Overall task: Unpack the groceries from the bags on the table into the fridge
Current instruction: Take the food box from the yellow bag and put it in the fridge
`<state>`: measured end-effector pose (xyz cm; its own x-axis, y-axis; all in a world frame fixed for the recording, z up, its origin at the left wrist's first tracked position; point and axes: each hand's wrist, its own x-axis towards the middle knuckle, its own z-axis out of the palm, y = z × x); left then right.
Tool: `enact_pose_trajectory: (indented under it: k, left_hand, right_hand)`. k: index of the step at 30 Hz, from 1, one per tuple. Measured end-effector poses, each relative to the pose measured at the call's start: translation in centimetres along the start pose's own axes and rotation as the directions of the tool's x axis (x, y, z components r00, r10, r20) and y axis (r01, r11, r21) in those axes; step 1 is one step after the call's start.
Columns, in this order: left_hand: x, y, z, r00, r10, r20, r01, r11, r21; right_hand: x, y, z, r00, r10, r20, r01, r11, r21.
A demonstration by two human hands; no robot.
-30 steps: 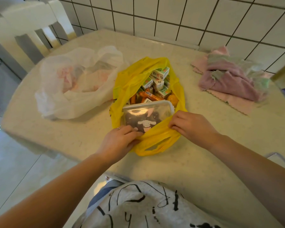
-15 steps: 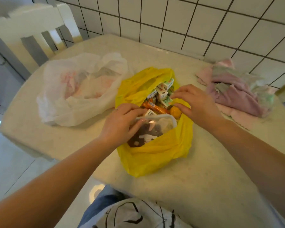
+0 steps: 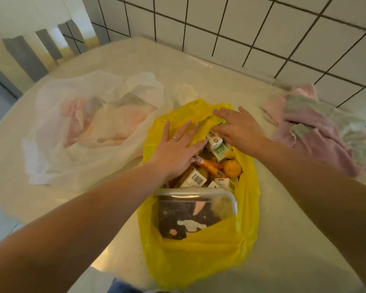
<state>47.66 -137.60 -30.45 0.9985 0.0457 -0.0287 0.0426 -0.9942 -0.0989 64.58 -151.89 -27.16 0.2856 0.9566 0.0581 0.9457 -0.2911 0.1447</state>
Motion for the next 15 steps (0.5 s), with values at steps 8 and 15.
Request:
enact_pose_trajectory:
  k: [8, 15]
  left_hand:
    - [1.0, -4.4, 0.4, 0.968, 0.076, -0.24, -0.103, 0.989, -0.105]
    - [3.8, -9.4, -0.2, 0.984, -0.031, -0.177, 0.016, 0.996, -0.09]
  right_hand:
    - [4.6, 2.2, 0.6, 0.988, -0.121, -0.093, 0.122, 0.993, -0.001]
    - [9.4, 3.2, 0.1, 0.993, -0.116, -0.027, 0.116, 0.993, -0.021]
